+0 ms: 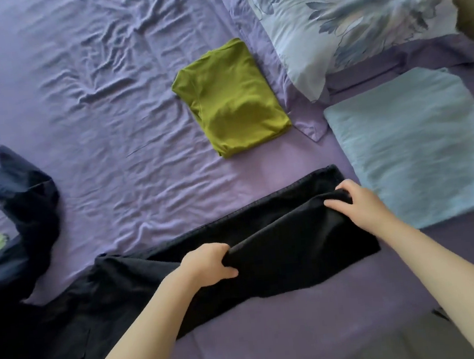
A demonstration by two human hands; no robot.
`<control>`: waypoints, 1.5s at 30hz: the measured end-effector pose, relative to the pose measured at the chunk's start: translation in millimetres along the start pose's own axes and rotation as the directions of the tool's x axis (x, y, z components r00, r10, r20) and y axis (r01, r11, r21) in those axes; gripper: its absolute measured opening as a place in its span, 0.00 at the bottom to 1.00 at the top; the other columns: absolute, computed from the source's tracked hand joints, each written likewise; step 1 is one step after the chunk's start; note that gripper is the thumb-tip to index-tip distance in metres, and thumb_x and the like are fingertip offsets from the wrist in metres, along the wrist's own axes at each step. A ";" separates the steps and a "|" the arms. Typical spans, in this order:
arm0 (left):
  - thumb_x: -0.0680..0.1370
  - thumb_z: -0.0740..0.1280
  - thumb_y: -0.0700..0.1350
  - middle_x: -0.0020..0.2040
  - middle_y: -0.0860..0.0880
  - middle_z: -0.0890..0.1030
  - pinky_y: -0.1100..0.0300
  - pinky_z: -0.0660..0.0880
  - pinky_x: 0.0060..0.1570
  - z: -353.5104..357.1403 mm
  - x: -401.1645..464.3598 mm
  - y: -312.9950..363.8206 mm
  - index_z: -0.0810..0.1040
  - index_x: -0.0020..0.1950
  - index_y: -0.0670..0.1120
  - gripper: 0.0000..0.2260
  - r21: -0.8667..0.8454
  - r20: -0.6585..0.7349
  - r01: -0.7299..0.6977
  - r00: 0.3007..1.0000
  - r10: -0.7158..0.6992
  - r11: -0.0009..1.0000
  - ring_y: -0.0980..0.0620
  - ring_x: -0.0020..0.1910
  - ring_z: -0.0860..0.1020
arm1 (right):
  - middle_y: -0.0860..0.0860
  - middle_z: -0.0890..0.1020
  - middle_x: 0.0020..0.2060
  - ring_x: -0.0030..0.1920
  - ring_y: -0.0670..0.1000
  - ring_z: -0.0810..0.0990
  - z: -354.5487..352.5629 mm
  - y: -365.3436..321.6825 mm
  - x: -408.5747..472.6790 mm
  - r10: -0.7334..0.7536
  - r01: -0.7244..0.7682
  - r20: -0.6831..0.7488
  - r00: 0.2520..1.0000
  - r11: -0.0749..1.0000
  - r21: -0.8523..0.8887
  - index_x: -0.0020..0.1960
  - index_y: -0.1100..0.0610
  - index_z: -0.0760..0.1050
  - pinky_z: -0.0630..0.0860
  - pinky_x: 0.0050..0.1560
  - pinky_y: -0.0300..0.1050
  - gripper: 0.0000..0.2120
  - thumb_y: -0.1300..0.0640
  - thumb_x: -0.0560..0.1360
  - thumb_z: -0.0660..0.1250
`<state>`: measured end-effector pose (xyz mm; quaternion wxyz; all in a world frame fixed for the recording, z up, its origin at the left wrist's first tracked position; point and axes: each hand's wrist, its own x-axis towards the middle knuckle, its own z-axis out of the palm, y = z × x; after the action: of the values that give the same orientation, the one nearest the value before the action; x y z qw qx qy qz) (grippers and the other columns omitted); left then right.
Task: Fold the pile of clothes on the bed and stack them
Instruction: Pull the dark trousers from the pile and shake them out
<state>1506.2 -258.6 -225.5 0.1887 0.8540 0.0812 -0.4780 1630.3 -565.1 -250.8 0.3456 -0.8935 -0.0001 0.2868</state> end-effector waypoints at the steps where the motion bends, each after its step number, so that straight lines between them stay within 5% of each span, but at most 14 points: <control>1: 0.76 0.67 0.55 0.50 0.54 0.78 0.56 0.71 0.44 -7.6 2.2 -1.3 0.74 0.52 0.52 0.09 -0.008 -0.074 -0.020 0.997 0.020 1.000 0.51 0.50 0.76 | 0.47 0.77 0.39 0.42 0.51 0.75 -3.4 -0.7 6.3 -0.001 0.001 -0.077 0.997 1.000 -0.007 0.45 0.52 0.70 0.66 0.40 0.44 0.10 0.50 0.73 0.71; 4: 0.78 0.65 0.52 0.55 0.51 0.79 0.56 0.69 0.48 -28.6 18.5 1.0 0.74 0.57 0.51 0.09 0.016 -0.355 -0.017 0.935 0.022 1.000 0.48 0.55 0.76 | 0.50 0.77 0.44 0.48 0.55 0.76 -6.9 -5.6 26.1 0.050 -0.038 -0.232 0.971 0.998 0.054 0.54 0.55 0.71 0.66 0.45 0.43 0.14 0.52 0.73 0.71; 9: 0.77 0.67 0.47 0.72 0.47 0.64 0.52 0.62 0.67 -14.0 40.2 25.0 0.63 0.72 0.50 0.26 0.227 -0.531 0.129 0.847 0.011 0.965 0.44 0.71 0.62 | 0.59 0.68 0.70 0.69 0.59 0.68 1.5 -1.7 32.8 0.102 -0.108 -0.087 0.991 0.992 -0.064 0.76 0.59 0.54 0.65 0.65 0.49 0.36 0.56 0.74 0.70; 11: 0.71 0.73 0.41 0.66 0.44 0.70 0.51 0.69 0.60 8.7 31.6 38.1 0.71 0.67 0.48 0.25 0.219 -0.671 0.128 0.739 0.054 0.967 0.42 0.64 0.69 | 0.57 0.62 0.74 0.73 0.57 0.63 4.7 3.6 29.0 0.037 -0.041 -0.032 0.999 0.987 -0.154 0.78 0.58 0.49 0.62 0.69 0.49 0.39 0.60 0.75 0.69; 14: 0.60 0.79 0.38 0.46 0.43 0.78 0.51 0.76 0.39 44.9 19.4 44.0 0.81 0.49 0.44 0.19 0.119 -0.785 0.025 0.614 0.079 0.993 0.41 0.42 0.78 | 0.56 0.67 0.72 0.70 0.56 0.68 2.0 3.3 30.2 -0.036 0.024 -0.055 0.998 0.979 -0.205 0.78 0.53 0.51 0.65 0.66 0.49 0.36 0.62 0.76 0.66; 17: 0.66 0.78 0.40 0.48 0.44 0.80 0.49 0.76 0.40 74.1 11.7 35.8 0.82 0.48 0.43 0.13 -0.001 -0.747 0.052 0.664 -0.035 0.999 0.39 0.46 0.79 | 0.57 0.69 0.69 0.67 0.58 0.69 -2.5 -5.3 36.9 -0.053 0.032 -0.112 0.992 0.983 -0.183 0.78 0.53 0.50 0.66 0.65 0.51 0.37 0.61 0.77 0.66; 21: 0.80 0.63 0.52 0.70 0.45 0.72 0.46 0.62 0.70 88.5 5.1 19.9 0.75 0.68 0.48 0.18 -0.051 -0.667 0.107 0.736 -0.114 0.993 0.43 0.71 0.66 | 0.59 0.61 0.74 0.72 0.60 0.60 9.2 -8.5 20.4 -0.179 0.097 -0.093 0.979 0.820 -0.564 0.77 0.57 0.53 0.59 0.71 0.53 0.36 0.57 0.75 0.68; 23: 0.81 0.58 0.56 0.72 0.45 0.69 0.48 0.58 0.73 87.7 -0.8 14.1 0.72 0.71 0.48 0.21 -0.085 -0.652 0.090 0.748 -0.124 0.992 0.44 0.74 0.62 | 0.62 0.65 0.71 0.72 0.62 0.63 23.9 -10.5 -0.7 -0.297 0.169 -0.104 0.949 0.761 -0.627 0.73 0.59 0.64 0.62 0.69 0.58 0.32 0.59 0.73 0.71; 26: 0.77 0.61 0.57 0.60 0.41 0.77 0.46 0.73 0.59 90.6 -15.3 0.5 0.79 0.59 0.41 0.22 -0.162 -0.748 0.071 0.641 -0.169 0.984 0.40 0.61 0.74 | 0.64 0.73 0.66 0.68 0.64 0.70 53.2 -13.7 -34.3 -0.433 0.281 -0.099 0.896 0.725 -0.629 0.63 0.60 0.77 0.69 0.64 0.63 0.24 0.62 0.68 0.76; 28: 0.73 0.72 0.53 0.51 0.43 0.77 0.47 0.75 0.47 100.7 -26.8 -14.7 0.79 0.51 0.42 0.16 -0.217 -0.791 0.089 0.567 -0.229 0.972 0.41 0.50 0.76 | 0.63 0.74 0.65 0.68 0.64 0.70 72.5 -17.7 -51.1 -0.471 0.342 -0.049 0.881 0.704 -0.622 0.59 0.59 0.80 0.69 0.65 0.65 0.20 0.62 0.68 0.76; 33: 0.62 0.81 0.51 0.42 0.49 0.77 0.52 0.72 0.41 134.6 -51.4 -56.7 0.79 0.41 0.47 0.16 -0.178 -0.685 0.098 0.702 -0.195 0.979 0.43 0.44 0.76 | 0.55 0.70 0.70 0.73 0.56 0.63 112.1 -25.4 -72.3 -0.415 0.467 0.216 0.884 0.773 -0.429 0.66 0.54 0.75 0.59 0.72 0.53 0.20 0.52 0.76 0.69; 40: 0.55 0.82 0.42 0.42 0.45 0.78 0.54 0.74 0.34 145.1 -59.6 -79.3 0.81 0.46 0.43 0.22 -0.107 -0.653 0.087 0.745 -0.136 0.990 0.42 0.39 0.77 | 0.59 0.71 0.68 0.69 0.60 0.69 147.7 -50.1 -86.0 -0.527 0.658 0.399 0.750 0.540 -0.525 0.70 0.53 0.71 0.67 0.67 0.57 0.31 0.58 0.69 0.76; 42: 0.58 0.80 0.36 0.39 0.46 0.80 0.54 0.75 0.30 143.2 -62.7 -85.9 0.82 0.43 0.42 0.17 -0.067 -0.661 0.016 0.749 -0.056 0.998 0.43 0.36 0.78 | 0.57 0.66 0.72 0.73 0.58 0.63 153.2 -54.6 -82.2 -0.467 0.611 0.395 0.791 0.569 -0.550 0.74 0.50 0.65 0.63 0.69 0.54 0.30 0.57 0.74 0.71; 45: 0.73 0.68 0.36 0.46 0.49 0.82 0.57 0.73 0.42 135.8 -69.9 -97.6 0.82 0.51 0.44 0.08 -0.225 -0.644 -0.065 0.758 -0.098 0.972 0.47 0.46 0.78 | 0.53 0.61 0.75 0.74 0.54 0.58 152.5 -58.3 -75.7 -0.401 0.566 0.400 0.824 0.613 -0.552 0.75 0.47 0.62 0.60 0.70 0.50 0.26 0.49 0.78 0.63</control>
<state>1331.3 -220.6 -254.3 0.2432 0.9377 0.2050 -0.1400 1500.4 -441.6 -267.0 0.0761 -0.8807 -0.3832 0.2678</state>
